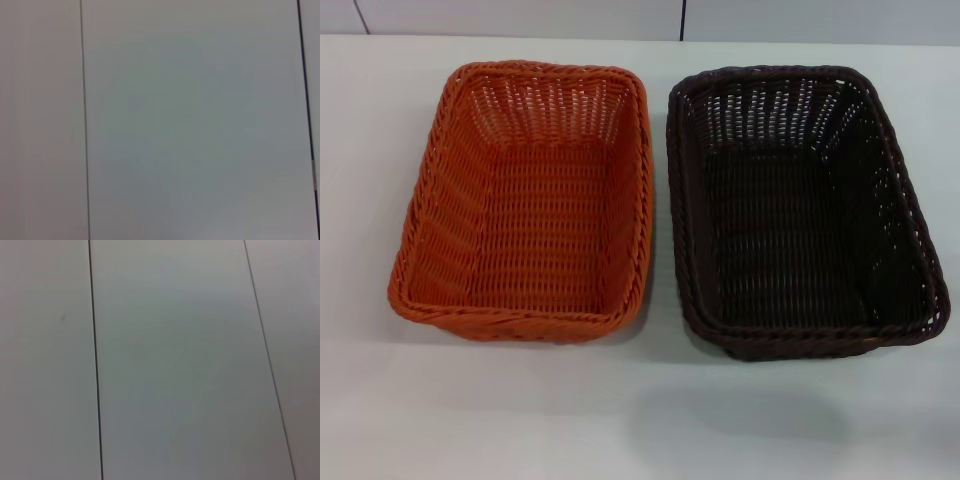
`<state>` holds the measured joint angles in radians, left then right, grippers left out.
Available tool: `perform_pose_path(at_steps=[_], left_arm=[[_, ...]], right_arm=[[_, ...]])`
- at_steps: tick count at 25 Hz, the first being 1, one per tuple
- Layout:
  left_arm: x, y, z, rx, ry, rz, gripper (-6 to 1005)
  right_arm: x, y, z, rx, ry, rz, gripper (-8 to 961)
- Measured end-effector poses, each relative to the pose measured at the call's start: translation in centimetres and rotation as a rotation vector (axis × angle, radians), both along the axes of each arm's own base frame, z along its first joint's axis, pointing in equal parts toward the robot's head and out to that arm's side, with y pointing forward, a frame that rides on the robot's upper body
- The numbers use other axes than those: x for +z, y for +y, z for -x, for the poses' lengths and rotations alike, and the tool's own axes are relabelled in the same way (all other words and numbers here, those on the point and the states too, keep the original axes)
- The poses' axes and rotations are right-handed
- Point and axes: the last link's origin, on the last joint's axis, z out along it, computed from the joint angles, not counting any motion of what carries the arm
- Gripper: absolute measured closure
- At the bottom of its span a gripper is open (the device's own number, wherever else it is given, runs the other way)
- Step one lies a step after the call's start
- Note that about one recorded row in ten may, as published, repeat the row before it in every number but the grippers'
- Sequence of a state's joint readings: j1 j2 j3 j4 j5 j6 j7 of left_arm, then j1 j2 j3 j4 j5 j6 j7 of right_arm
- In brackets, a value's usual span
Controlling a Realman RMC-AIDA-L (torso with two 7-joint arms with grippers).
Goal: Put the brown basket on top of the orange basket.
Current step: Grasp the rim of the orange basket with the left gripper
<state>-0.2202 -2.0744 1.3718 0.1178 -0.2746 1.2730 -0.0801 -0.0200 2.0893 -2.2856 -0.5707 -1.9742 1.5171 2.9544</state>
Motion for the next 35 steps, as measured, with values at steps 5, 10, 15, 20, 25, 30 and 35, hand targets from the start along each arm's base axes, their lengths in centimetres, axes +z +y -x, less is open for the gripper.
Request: perform_pose_path(at_steps=[5,10,15,20,25,30,35], left_arm=[[-0.1,0.3,0.0,-0.001,0.002,0.016,233],[-0.4,0.4,-0.2,-0.025,-0.040,0.023,241],[-1.2,1.9,-1.6,-0.104,0.004,0.125,248],[-0.7,5.6,-2.8,-0.081,0.068,0.186,255],[1.0,9.3,-5.4,-0.031,0.121,0.318,262],[3.3,11.6,-8.8,0.070,0.163,0.403,270],[4.8,12.6,-13.9,0.176,0.127,0.505,277]], right_arm=[[0.0,0.0,0.0,0.002,0.000,0.001,187],[0.0,0.1,0.1,0.004,0.000,0.002,187],[-0.1,0.4,0.3,0.012,0.003,0.003,187],[-0.1,0.8,0.5,0.021,0.004,0.006,187],[-0.1,0.8,0.5,0.023,0.005,0.006,187],[-0.1,0.9,0.5,0.025,0.005,0.009,187],[-0.1,1.2,0.7,0.031,0.005,0.010,187]])
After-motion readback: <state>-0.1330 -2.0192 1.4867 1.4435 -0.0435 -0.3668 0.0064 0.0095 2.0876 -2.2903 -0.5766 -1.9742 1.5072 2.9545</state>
